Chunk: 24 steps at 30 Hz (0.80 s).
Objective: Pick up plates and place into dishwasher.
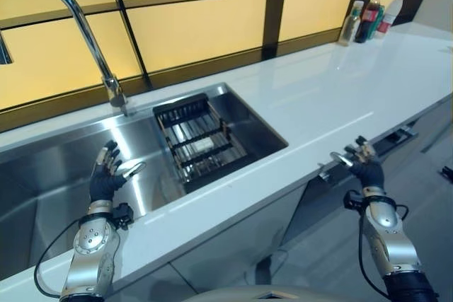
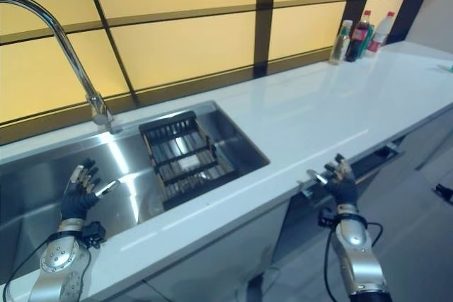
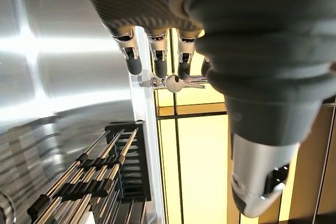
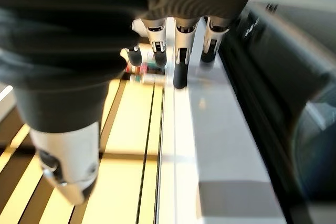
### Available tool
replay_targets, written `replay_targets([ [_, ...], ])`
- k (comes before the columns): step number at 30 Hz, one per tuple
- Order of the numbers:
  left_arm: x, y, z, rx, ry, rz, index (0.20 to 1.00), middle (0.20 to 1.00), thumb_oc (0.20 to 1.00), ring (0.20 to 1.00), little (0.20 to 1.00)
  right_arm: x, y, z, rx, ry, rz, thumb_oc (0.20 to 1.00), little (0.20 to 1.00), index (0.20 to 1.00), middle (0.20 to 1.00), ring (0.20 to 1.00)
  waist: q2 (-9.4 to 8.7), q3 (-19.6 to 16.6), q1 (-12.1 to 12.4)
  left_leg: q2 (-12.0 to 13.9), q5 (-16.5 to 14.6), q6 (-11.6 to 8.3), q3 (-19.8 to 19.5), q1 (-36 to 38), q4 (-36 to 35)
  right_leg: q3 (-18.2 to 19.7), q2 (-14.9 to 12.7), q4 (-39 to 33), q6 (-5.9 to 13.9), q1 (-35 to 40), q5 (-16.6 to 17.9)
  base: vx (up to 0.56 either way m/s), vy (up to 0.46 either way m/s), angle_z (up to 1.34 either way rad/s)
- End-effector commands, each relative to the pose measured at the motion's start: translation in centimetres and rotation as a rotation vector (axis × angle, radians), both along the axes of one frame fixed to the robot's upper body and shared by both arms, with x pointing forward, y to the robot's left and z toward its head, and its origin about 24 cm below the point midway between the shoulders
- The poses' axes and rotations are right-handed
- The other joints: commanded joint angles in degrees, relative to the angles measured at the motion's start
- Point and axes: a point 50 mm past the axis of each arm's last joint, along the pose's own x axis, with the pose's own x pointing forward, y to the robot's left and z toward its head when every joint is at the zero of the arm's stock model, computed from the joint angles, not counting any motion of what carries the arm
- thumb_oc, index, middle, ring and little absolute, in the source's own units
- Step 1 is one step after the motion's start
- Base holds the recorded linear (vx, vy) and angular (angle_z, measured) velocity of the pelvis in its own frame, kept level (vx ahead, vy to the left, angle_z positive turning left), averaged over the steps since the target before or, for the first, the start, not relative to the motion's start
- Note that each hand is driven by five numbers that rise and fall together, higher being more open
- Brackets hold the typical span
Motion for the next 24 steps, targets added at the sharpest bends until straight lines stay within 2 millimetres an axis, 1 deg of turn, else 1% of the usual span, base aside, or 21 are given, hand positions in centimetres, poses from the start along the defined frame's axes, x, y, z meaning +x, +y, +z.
replay_targets([
  [1,2.8,-0.6,2.9,0.019,-0.139,-0.022,1.000,1.000,1.000,1.000,1.000,2.7,1.8,4.8,-0.063,-0.234,0.118,1.000,1.000,1.000,1.000,1.000,-1.31,0.6,0.3,-1.3,-7.3,1.70,0.7,-2.8,6.7,-0.5,1.0,0.4,0.51,-1.9,-2.0,-0.02,0.039,0.00],
  [3,3.4,-1.4,2.9,-0.001,-0.149,-0.048,1.000,1.000,1.000,1.000,1.000,3.6,3.2,6.1,-0.095,-0.283,0.225,1.000,1.000,1.000,1.000,1.000,-1.45,0.4,0.8,-1.3,-7.2,1.51,0.6,-3.0,6.8,-0.9,0.8,0.4,0.52,-1.8,-2.2,-0.01,0.017,0.00],
  [5,3.9,-2.3,3.0,-0.022,-0.162,-0.083,1.000,1.000,1.000,1.000,1.000,4.1,4.2,6.9,-0.110,-0.312,0.300,1.000,1.000,1.000,1.000,1.000,-1.64,0.2,1.3,-1.1,-7.2,1.35,0.7,-3.1,6.8,-1.4,0.7,0.4,0.52,-1.7,-2.3,0.00,0.000,0.00],
  [6,4.3,-3.2,3.2,-0.040,-0.173,-0.113,1.000,1.000,1.000,1.000,1.000,4.3,4.9,7.4,-0.114,-0.328,0.346,1.000,1.000,1.000,1.000,1.000,-1.86,0.0,1.6,-0.9,-7.1,1.22,0.9,-3.2,6.8,-2.0,0.6,0.4,0.54,-1.6,-2.4,0.00,0.000,0.00],
  [8,4.7,-3.8,3.4,-0.055,-0.180,-0.143,1.000,1.000,1.000,1.000,1.000,4.6,5.5,7.7,-0.119,-0.337,0.385,1.000,1.000,1.000,1.000,1.000,-1.98,-0.1,1.9,-0.8,-6.9,1.14,1.0,-3.3,6.6,-2.4,0.6,0.4,0.52,-1.5,-2.5,0.00,0.000,0.00],
  [9,5.1,-4.9,3.6,-0.060,-0.185,-0.192,1.000,1.000,1.000,1.000,1.000,4.8,6.2,8.0,-0.122,-0.347,0.425,1.000,1.000,1.000,1.000,1.000,-2.24,-0.2,2.4,-0.6,-6.7,1.00,1.0,-3.5,6.5,-3.3,0.4,0.4,0.56,-1.4,-2.6,0.00,0.000,0.00],
  [10,5.3,-5.5,3.7,-0.069,-0.188,-0.209,1.000,1.000,1.000,1.000,1.000,5.0,6.6,8.1,-0.125,-0.353,0.446,1.000,1.000,1.000,1.000,1.000,-2.39,-0.2,2.7,-0.4,-6.6,0.91,0.9,-3.6,6.4,-3.8,0.3,0.4,0.56,-1.2,-2.7,0.00,0.000,0.00],
  [15,5.9,-6.9,4.0,-0.106,-0.188,-0.249,1.000,1.000,1.000,1.000,1.000,5.5,8.5,9.3,-0.159,-0.397,0.534,1.000,1.000,1.000,1.000,1.000,-3.07,0.3,4.4,0.2,-6.3,0.43,0.4,-3.6,6.4,-6.2,-0.1,0.4,0.59,-0.3,-3.1,0.01,-0.011,0.04],
  [17,6.0,-7.2,4.1,-0.103,-0.187,-0.256,1.000,1.000,1.000,1.000,1.000,5.7,9.1,10.2,-0.200,-0.430,0.546,1.000,1.000,1.000,1.000,1.000,-3.49,0.5,5.0,0.4,-6.4,0.25,0.3,-3.7,6.7,-6.9,-0.2,0.5,0.49,0.0,-3.4,0.02,-0.031,0.20],
  [20,6.1,-7.2,4.1,-0.097,-0.183,-0.251,1.000,1.000,1.000,1.000,1.000,5.9,9.6,12.1,-0.233,-0.494,0.549,1.000,1.000,1.000,1.000,1.000,-4.12,1.0,5.6,0.8,-6.5,0.01,0.1,-3.6,7.1,-7.7,-0.2,0.8,0.30,0.4,-3.8,0.01,-0.021,0.07],
  [21,6.0,-7.0,4.1,-0.097,-0.179,-0.240,1.000,1.000,1.000,1.000,1.000,5.9,9.8,13.0,-0.239,-0.520,0.550,1.000,1.000,1.000,1.000,1.000,-4.35,1.1,5.7,0.8,-6.6,-0.06,0.0,-3.6,7.2,-7.9,-0.2,1.1,0.21,0.5,-4.0,0.01,-0.016,0.04],
  [24,5.9,-6.4,4.1,-0.102,-0.179,-0.215,1.000,1.000,1.000,1.000,1.000,6.0,9.8,14.0,-0.276,-0.537,0.513,1.000,1.000,1.000,1.000,1.000,-4.62,1.3,5.9,0.9,-6.8,-0.05,-0.1,-3.4,7.4,-8.0,-0.2,1.6,0.10,0.5,-4.4,0.00,0.000,0.00],
])
